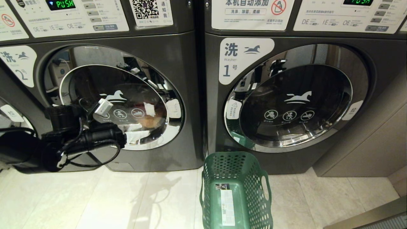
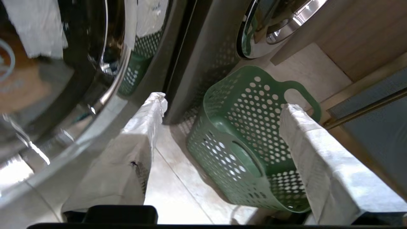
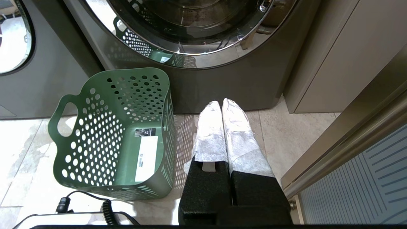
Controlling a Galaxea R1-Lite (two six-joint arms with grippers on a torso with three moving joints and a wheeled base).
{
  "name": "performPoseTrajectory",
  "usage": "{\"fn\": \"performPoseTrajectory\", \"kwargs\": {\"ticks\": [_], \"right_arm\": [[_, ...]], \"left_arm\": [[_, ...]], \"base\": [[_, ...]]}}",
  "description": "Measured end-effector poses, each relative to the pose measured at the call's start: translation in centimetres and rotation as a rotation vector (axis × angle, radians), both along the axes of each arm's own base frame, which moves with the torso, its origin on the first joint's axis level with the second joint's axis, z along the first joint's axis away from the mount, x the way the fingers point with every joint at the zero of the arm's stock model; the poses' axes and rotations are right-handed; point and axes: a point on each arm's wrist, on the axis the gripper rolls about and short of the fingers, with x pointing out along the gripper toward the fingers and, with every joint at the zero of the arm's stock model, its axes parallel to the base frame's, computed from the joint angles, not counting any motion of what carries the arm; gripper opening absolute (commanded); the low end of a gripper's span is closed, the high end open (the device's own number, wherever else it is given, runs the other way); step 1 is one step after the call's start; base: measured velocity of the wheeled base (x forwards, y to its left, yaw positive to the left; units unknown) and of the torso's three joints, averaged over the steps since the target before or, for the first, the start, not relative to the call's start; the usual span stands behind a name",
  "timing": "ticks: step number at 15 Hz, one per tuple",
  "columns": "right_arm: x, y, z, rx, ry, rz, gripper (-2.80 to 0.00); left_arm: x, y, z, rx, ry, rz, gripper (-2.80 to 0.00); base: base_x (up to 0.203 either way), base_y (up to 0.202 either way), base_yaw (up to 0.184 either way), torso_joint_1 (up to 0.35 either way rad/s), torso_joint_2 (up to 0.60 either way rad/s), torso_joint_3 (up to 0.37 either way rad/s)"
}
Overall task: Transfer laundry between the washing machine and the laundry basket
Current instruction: Open the lid of the washing machine
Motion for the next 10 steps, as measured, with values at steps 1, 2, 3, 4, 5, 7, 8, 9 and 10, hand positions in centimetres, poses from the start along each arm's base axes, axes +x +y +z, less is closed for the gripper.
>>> {"fn": "performPoseTrajectory", "kwargs": {"ticks": [1, 2, 3, 4, 5, 7, 8, 9, 10], "right_arm": [[0.0, 0.0, 0.0, 0.000, 0.000, 0.000, -2.80], [0.0, 0.0, 0.0, 0.000, 0.000, 0.000, -2.80], [0.0, 0.0, 0.0, 0.000, 0.000, 0.000, -2.80], [0.0, 0.0, 0.0, 0.000, 0.000, 0.000, -2.80], [0.0, 0.0, 0.0, 0.000, 0.000, 0.000, -2.80], [0.0, 0.0, 0.0, 0.000, 0.000, 0.000, -2.80], [0.0, 0.0, 0.0, 0.000, 0.000, 0.000, -2.80], [0.0, 0.0, 0.0, 0.000, 0.000, 0.000, -2.80], [0.0, 0.0, 0.0, 0.000, 0.000, 0.000, -2.80]], "left_arm": [[0.6, -0.1, -0.4, 0.019, -0.046, -0.013, 0.00], [1.3, -0.2, -0.8, 0.042, -0.104, -0.022, 0.00], [1.8, -0.3, -1.2, 0.061, -0.160, -0.027, 0.00], [2.3, -0.4, -1.5, 0.074, -0.216, -0.032, 0.00], [2.7, -0.5, -1.7, 0.078, -0.255, -0.035, 0.00], [3.4, -1.0, -2.0, 0.077, -0.317, -0.044, 0.00], [3.6, -1.2, -2.2, 0.075, -0.332, -0.049, 0.00], [3.6, -1.5, -2.4, 0.074, -0.330, -0.056, 0.00], [3.7, -1.8, -2.5, 0.073, -0.331, -0.063, 0.00]], "base": [[0.000, 0.000, 0.000, 0.000, 0.00, 0.000], [0.000, 0.000, 0.000, 0.000, 0.00, 0.000], [0.000, 0.000, 0.000, 0.000, 0.00, 0.000], [0.000, 0.000, 0.000, 0.000, 0.00, 0.000], [0.000, 0.000, 0.000, 0.000, 0.00, 0.000], [0.000, 0.000, 0.000, 0.000, 0.00, 0.000], [0.000, 0.000, 0.000, 0.000, 0.00, 0.000], [0.000, 0.000, 0.000, 0.000, 0.00, 0.000], [0.000, 0.000, 0.000, 0.000, 0.00, 0.000]]}}
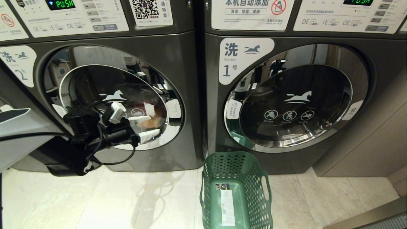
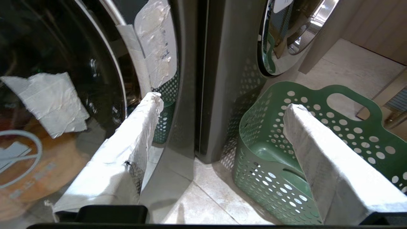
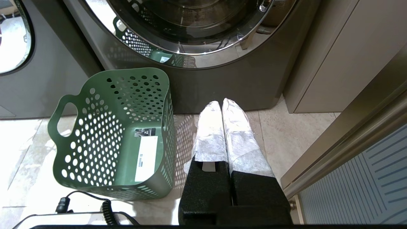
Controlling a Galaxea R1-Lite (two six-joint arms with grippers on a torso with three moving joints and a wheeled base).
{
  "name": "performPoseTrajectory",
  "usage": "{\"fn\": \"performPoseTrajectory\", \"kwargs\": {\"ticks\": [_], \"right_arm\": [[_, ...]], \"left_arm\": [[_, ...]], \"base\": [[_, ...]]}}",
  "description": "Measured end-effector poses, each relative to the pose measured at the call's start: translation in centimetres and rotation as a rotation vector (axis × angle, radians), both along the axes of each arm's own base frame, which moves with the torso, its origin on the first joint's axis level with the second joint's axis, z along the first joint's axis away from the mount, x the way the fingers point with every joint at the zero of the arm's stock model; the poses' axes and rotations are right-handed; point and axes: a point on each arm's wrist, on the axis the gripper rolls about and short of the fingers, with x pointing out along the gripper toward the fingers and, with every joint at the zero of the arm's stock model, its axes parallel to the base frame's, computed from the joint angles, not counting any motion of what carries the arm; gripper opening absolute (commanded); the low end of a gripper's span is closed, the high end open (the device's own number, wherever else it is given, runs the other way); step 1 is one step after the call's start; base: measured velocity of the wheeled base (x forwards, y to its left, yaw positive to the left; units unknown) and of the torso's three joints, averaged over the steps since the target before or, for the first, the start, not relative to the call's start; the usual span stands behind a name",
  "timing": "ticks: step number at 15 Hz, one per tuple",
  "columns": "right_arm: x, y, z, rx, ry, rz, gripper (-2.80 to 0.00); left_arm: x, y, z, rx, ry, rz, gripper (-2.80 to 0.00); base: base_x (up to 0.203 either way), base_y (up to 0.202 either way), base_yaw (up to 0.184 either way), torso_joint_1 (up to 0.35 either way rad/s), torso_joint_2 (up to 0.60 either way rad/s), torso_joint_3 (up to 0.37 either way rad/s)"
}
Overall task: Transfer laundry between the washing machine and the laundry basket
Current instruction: Open the lid of the washing machine
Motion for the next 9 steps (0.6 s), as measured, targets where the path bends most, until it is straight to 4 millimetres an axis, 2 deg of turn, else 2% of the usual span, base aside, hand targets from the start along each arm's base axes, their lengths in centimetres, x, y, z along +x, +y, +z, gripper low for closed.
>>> {"fn": "performPoseTrajectory", "kwargs": {"ticks": [4, 9], "right_arm": [[0.0, 0.0, 0.0, 0.000, 0.000, 0.000, -2.80], [0.0, 0.0, 0.0, 0.000, 0.000, 0.000, -2.80]], "left_arm": [[1.1, -0.8, -0.4, 0.002, -0.019, 0.006, 0.00], [3.4, -3.4, -0.7, -0.016, -0.042, 0.099, 0.00]], "base": [[0.000, 0.000, 0.000, 0.000, 0.00, 0.000], [0.000, 0.000, 0.000, 0.000, 0.00, 0.000]]}}
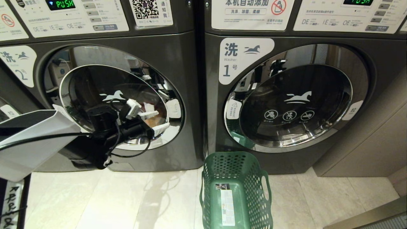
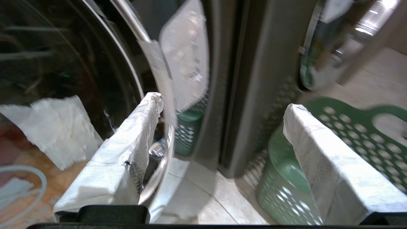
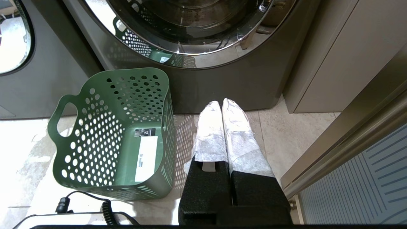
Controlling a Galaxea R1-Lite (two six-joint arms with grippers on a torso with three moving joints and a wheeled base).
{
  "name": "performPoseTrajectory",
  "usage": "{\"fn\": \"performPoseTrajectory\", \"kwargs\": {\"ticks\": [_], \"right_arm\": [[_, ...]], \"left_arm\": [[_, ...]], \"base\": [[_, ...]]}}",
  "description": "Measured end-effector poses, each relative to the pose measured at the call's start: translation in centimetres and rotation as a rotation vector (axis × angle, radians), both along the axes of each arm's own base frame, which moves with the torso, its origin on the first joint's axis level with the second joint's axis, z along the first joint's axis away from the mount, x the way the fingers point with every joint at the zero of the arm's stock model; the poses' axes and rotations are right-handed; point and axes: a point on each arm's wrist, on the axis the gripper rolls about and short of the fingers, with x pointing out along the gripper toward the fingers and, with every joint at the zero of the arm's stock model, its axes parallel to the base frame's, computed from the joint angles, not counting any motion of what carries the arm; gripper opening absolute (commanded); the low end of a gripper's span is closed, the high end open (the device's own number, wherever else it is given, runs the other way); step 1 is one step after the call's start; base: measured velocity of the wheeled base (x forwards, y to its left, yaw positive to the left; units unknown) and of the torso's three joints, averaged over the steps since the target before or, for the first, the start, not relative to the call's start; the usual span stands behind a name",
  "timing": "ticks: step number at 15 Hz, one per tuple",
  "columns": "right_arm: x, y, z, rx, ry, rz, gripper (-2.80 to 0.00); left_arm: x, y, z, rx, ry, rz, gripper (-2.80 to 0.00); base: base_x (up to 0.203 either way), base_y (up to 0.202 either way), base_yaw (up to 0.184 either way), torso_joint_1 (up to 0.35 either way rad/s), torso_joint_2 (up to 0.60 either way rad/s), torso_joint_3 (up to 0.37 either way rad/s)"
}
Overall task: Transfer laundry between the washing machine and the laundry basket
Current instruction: Open the lid of the washing machine
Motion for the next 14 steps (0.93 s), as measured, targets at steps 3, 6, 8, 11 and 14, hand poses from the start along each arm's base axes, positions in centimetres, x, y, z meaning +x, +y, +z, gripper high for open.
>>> {"fn": "performPoseTrajectory", "kwargs": {"ticks": [3, 6, 8, 11, 14], "right_arm": [[0.0, 0.0, 0.0, 0.000, 0.000, 0.000, -2.80], [0.0, 0.0, 0.0, 0.000, 0.000, 0.000, -2.80], [0.0, 0.0, 0.0, 0.000, 0.000, 0.000, -2.80], [0.0, 0.0, 0.0, 0.000, 0.000, 0.000, -2.80], [0.0, 0.0, 0.0, 0.000, 0.000, -0.001, -2.80]], "left_arm": [[1.3, -1.6, 0.0, -0.050, 0.009, 0.053, 0.00], [1.8, -1.8, -0.5, -0.062, 0.020, 0.108, 0.00], [2.0, -1.8, -0.7, -0.061, 0.023, 0.112, 0.00], [2.6, -1.9, -0.7, -0.065, 0.017, 0.110, 0.00], [3.2, -1.9, -0.8, -0.090, 0.032, 0.105, 0.00]], "base": [[0.000, 0.000, 0.000, 0.000, 0.00, 0.000], [0.000, 0.000, 0.000, 0.000, 0.00, 0.000], [0.000, 0.000, 0.000, 0.000, 0.00, 0.000], [0.000, 0.000, 0.000, 0.000, 0.00, 0.000], [0.000, 0.000, 0.000, 0.000, 0.00, 0.000]]}}
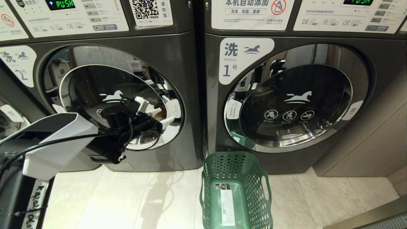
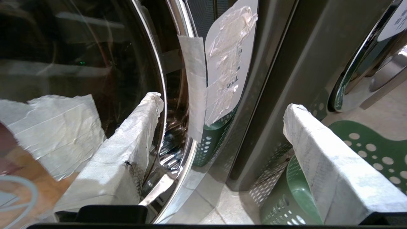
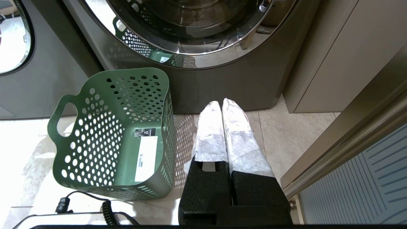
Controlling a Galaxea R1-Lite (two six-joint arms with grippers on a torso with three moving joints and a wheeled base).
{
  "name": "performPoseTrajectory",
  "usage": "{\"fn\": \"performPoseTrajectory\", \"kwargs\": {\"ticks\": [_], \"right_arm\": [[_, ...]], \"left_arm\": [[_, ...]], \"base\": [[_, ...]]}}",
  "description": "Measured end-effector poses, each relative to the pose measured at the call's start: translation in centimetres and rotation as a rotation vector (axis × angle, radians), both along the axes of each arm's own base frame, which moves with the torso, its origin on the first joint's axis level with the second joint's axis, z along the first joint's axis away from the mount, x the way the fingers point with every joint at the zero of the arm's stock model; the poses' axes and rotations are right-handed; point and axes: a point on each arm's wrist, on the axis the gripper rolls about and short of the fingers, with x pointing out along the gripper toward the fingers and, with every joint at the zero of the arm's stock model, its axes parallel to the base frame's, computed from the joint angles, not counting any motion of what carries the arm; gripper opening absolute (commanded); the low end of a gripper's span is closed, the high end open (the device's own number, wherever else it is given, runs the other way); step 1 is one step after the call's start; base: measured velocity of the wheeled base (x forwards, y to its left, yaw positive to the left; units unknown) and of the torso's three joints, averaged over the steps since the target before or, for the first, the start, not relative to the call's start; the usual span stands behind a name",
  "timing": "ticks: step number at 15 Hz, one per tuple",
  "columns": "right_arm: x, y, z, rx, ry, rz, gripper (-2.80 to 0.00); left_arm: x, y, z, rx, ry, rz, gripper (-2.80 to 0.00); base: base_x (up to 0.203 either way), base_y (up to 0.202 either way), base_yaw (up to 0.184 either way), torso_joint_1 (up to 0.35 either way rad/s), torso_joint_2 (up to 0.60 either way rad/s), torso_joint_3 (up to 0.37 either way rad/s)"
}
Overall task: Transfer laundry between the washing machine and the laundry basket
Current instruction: Open the lid of the washing machine
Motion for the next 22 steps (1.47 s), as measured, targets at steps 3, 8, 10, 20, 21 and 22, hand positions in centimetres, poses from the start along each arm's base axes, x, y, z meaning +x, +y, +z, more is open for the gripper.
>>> {"fn": "performPoseTrajectory", "kwargs": {"ticks": [3, 8, 10, 20, 21, 22], "right_arm": [[0.0, 0.0, 0.0, 0.000, 0.000, 0.000, -2.80], [0.0, 0.0, 0.0, 0.000, 0.000, 0.000, -2.80], [0.0, 0.0, 0.0, 0.000, 0.000, 0.001, -2.80], [0.0, 0.0, 0.0, 0.000, 0.000, 0.001, -2.80], [0.0, 0.0, 0.0, 0.000, 0.000, 0.001, -2.80], [0.0, 0.0, 0.0, 0.000, 0.000, 0.000, -2.80]], "left_arm": [[0.4, -0.1, 0.0, -0.027, 0.010, -0.020, 0.00], [0.6, -0.6, -0.5, -0.028, 0.016, -0.032, 0.00], [0.7, -1.2, -0.7, -0.026, 0.015, -0.044, 0.00], [1.7, -2.8, -0.5, -0.029, -0.039, -0.071, 0.00], [1.8, -2.8, -0.7, -0.029, -0.035, -0.070, 0.00], [1.9, -2.9, -1.0, -0.028, -0.031, -0.072, 0.00]], "base": [[0.000, 0.000, 0.000, 0.000, 0.00, 0.000], [0.000, 0.000, 0.000, 0.000, 0.00, 0.000], [0.000, 0.000, 0.000, 0.000, 0.00, 0.000], [0.000, 0.000, 0.000, 0.000, 0.00, 0.000], [0.000, 0.000, 0.000, 0.000, 0.00, 0.000], [0.000, 0.000, 0.000, 0.000, 0.00, 0.000]]}}
